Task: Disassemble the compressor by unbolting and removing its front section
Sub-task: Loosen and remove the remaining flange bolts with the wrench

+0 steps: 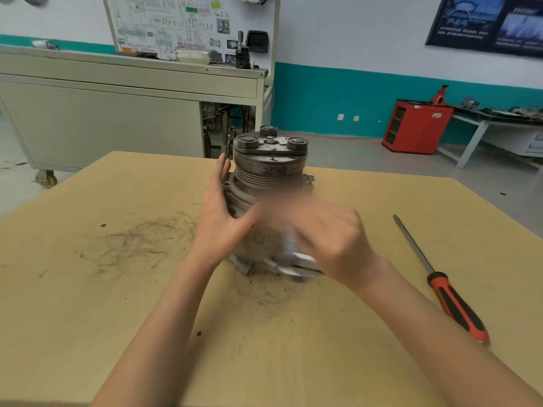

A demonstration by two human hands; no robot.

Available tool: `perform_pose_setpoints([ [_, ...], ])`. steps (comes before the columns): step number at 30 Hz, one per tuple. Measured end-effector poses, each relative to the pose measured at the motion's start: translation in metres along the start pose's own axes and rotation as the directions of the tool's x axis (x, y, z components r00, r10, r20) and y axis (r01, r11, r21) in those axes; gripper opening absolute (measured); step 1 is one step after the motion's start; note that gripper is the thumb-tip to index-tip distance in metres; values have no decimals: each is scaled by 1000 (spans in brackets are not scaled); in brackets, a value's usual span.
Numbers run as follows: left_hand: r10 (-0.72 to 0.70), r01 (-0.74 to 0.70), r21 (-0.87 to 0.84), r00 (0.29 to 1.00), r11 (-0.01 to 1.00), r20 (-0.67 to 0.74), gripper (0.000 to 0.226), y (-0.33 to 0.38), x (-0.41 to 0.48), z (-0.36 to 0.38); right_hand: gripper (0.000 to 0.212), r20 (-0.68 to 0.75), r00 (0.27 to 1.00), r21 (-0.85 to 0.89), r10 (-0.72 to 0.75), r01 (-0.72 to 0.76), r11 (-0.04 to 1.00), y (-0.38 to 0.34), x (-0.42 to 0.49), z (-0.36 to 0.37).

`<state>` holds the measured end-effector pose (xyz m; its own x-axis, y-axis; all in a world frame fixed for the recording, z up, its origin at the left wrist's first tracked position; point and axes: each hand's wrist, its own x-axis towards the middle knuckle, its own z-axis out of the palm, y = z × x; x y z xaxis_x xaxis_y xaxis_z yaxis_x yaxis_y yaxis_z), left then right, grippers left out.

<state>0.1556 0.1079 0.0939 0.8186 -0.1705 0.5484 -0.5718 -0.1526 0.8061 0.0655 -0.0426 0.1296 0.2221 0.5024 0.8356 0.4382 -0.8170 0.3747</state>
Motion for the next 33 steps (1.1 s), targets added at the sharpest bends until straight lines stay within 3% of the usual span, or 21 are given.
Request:
perform_pose_setpoints([
  [1, -4, 4, -19, 1000, 1000, 21, 102, -1, 0, 0, 24, -11, 992, 252, 127, -120, 960, 7, -11, -1],
  [2, -13, 13, -19, 1000, 1000, 24, 104, -1, -1, 0, 21, 35, 946, 508, 323, -295, 810, 13, -18, -6],
  [3, -14, 14, -12, 999, 1000, 30, 104, 0, -3, 0, 18, 109, 866, 683, 488, -422, 596, 18, -24, -9],
  [5, -13, 13, -2, 1000, 1000, 25, 104, -1, -2, 0, 22, 367, 659, 832, 656, -548, 85, 29, -26, -8],
  [7, -15, 15, -9, 1000, 1000, 22, 103, -2, -1, 0, 26, 549, 534, 810, 643, -529, -253, 44, -21, 2],
  [10, -20, 21, -20, 999, 1000, 26, 104, -3, -1, 1, 28, 696, 432, 715, 574, -489, -499, 63, -7, 14],
  [14, -28, 29, -25, 999, 999, 35, 105, -2, -1, 0, 25, 765, 413, 644, 494, -495, -584, 74, -4, 22],
  [17, -29, 30, -29, 999, 999, 37, 105, -2, -2, 0, 24, 731, 473, 682, 491, -499, -535, 78, -6, 13],
  [20, -29, 30, -28, 999, 999, 39, 105, -2, -2, 0, 26, 620, 496, 776, 608, -502, -381, 78, 2, -3],
  [22, -29, 30, -26, 999, 999, 39, 105, -3, -2, -1, 25, 503, 499, 787, 706, -603, -134, 74, 14, -16],
  [24, -22, 23, -30, 999, 999, 35, 104, -3, -2, 0, 21, 389, 546, 708, 742, -692, 138, 64, 26, -26],
  [26, -20, 21, -35, 999, 999, 31, 104, -4, -1, 1, 18, 284, 669, 580, 687, -691, 432, 47, 38, -31],
  [28, -15, 16, -38, 999, 999, 29, 104, -6, -1, 0, 19, 200, 819, 329, 538, -573, 751, 30, 49, -29],
  [29, -10, 11, -36, 1000, 999, 27, 104, -7, -2, 0, 22, 195, 876, 183, 441, -475, 861, 22, 54, -26],
  [31, 6, -5, -21, 1000, 1000, 24, 102, -7, -1, 1, 22, 255, 919, -64, 302, -296, 953, 5, 63, -21],
  [33, 18, -18, -3, 1000, 1000, 7, 94, -9, 1, 3, 11, 297, 925, -285, 238, -152, 946, -11, 69, -17],
])
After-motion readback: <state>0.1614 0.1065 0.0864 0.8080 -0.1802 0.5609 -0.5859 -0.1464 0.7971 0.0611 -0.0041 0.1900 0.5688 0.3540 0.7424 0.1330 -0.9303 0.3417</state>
